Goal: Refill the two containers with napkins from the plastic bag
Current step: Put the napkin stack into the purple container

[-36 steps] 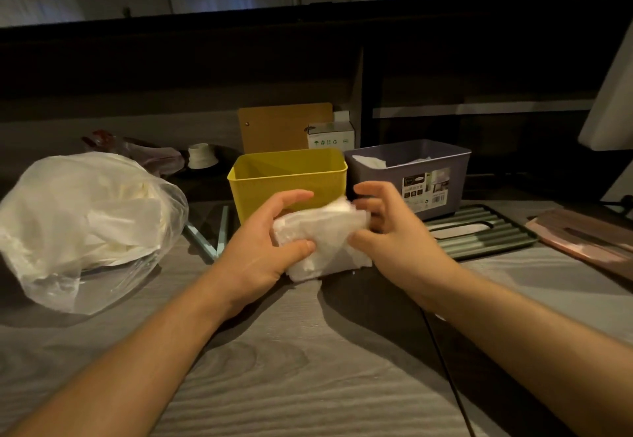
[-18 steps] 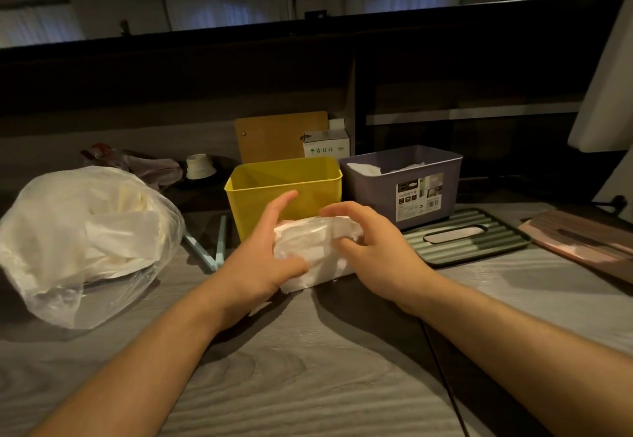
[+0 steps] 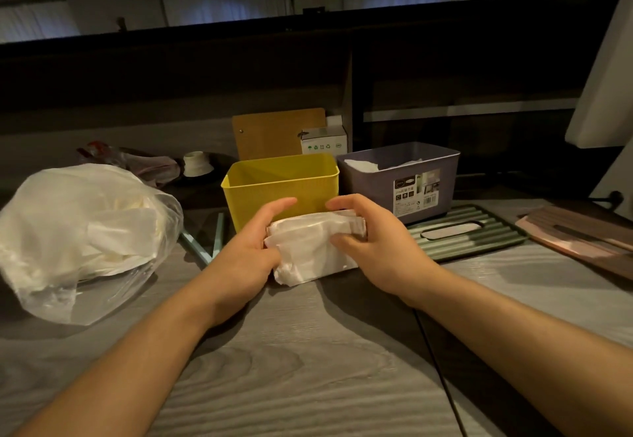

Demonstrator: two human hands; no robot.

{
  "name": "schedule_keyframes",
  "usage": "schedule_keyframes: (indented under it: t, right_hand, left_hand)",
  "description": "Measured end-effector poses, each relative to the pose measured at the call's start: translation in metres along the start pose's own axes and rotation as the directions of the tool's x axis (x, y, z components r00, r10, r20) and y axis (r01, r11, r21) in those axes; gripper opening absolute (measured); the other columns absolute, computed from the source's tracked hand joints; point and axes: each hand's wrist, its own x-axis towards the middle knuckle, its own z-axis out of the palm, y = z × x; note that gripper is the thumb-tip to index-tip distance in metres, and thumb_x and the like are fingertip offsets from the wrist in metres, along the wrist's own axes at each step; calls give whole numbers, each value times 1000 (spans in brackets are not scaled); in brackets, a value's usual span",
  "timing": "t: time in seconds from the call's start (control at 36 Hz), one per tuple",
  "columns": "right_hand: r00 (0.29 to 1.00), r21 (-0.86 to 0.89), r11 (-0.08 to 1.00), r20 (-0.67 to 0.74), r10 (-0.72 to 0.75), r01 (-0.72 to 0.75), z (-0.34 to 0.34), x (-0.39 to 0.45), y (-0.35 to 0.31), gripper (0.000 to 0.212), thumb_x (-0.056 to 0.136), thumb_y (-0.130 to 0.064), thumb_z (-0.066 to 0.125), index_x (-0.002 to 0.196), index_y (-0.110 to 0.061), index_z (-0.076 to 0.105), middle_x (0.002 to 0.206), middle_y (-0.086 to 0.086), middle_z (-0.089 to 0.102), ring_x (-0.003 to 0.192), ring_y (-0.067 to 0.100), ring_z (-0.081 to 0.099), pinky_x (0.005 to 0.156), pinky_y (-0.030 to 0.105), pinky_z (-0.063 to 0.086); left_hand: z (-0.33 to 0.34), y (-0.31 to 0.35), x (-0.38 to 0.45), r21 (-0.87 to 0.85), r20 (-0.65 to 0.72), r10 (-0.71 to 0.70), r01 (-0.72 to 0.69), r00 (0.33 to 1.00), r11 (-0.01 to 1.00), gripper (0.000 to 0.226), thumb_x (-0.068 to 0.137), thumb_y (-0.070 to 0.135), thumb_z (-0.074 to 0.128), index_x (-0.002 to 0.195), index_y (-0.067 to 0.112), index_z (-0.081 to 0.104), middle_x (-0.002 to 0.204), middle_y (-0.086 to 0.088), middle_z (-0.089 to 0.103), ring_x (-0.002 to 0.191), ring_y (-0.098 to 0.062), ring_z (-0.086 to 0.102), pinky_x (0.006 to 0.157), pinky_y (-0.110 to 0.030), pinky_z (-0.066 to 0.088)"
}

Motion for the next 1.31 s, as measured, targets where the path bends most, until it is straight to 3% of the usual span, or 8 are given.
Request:
schedule_keyframes:
  t: [0.17, 0.33, 0.39, 0.5, 0.58, 0.89, 1.06, 1.31]
  right_hand:
    - [999, 31, 1000, 37, -1, 0, 2, -1, -1, 57, 97, -8, 58, 142, -40, 43, 130, -22, 49, 116, -1, 45, 88, 14, 44]
    - [998, 23, 999, 50, 22, -23, 5, -3, -4, 68, 94, 1, 50, 140, -48, 39, 145, -18, 40, 115, 1, 49, 89, 25, 54]
    - [998, 45, 999, 62, 18, -20, 4, -2, -3, 68, 94, 0, 51, 142, -48, 37, 146, -18, 40, 108, -4, 47, 75, 13, 46]
    - [994, 62, 998, 111, -2, -5, 5, -3, -3, 71, 95, -5, 59, 146, -45, 31, 148, -16, 39, 127, 5, 41, 89, 16, 44]
    - [995, 48, 999, 95, 8, -13, 5, -3, -4, 70, 96, -2, 54, 145, -45, 32, 139, -19, 40, 123, 7, 45, 86, 17, 49]
    - [1000, 174, 985, 3, -16, 16, 17, -2, -9, 41, 99, -26, 59, 134, -45, 47, 134, -13, 49, 121, 10, 53, 97, 30, 53]
    - [998, 118, 993, 69, 12, -21, 11, -1, -5, 61, 93, -14, 64, 137, -49, 40, 136, -16, 44, 121, 13, 53, 96, 31, 53]
    - [960, -31, 998, 270, 69, -63, -9, -4, -10, 86, 90, -17, 68, 149, -55, 16, 131, -12, 48, 99, 10, 64, 90, 26, 55]
  left_hand:
    - [3, -3, 2, 17, 59, 56, -57, 997, 998, 79, 83, 39, 79, 143, 59, 31, 139, 15, 48, 121, -12, 56, 89, -28, 55]
    - [4, -4, 1, 193, -1, 65, -64, 998, 979, 94, 88, -9, 56, 142, 61, 27, 144, 1, 43, 117, -24, 57, 79, -31, 58]
    - [3, -3, 1, 173, 10, 56, -56, 998, 983, 91, 90, -6, 57, 143, 61, 26, 146, 4, 40, 121, -23, 54, 84, -32, 58]
    - [9, -2, -1, 192, 42, 104, -110, 994, 975, 84, 92, 18, 71, 147, 56, 21, 136, 20, 38, 118, -6, 50, 80, -18, 51]
    - [9, -2, 0, 262, 4, 120, -117, 993, 958, 88, 90, -5, 60, 143, 57, 26, 134, 13, 43, 109, -6, 55, 74, -17, 54]
    - [31, 2, 11, -149, -361, 62, -123, 930, 981, 21, 105, 33, 50, 123, 40, 58, 121, 7, 61, 105, -15, 64, 67, -27, 54]
    - [28, 5, 8, -227, -302, 30, -103, 953, 968, 20, 103, 35, 51, 119, 39, 61, 118, 6, 64, 107, -16, 65, 75, -33, 57]
    - [7, -1, 1, 39, 42, 89, -91, 995, 995, 94, 79, 36, 84, 146, 55, 22, 137, 16, 44, 120, -11, 56, 95, -31, 54]
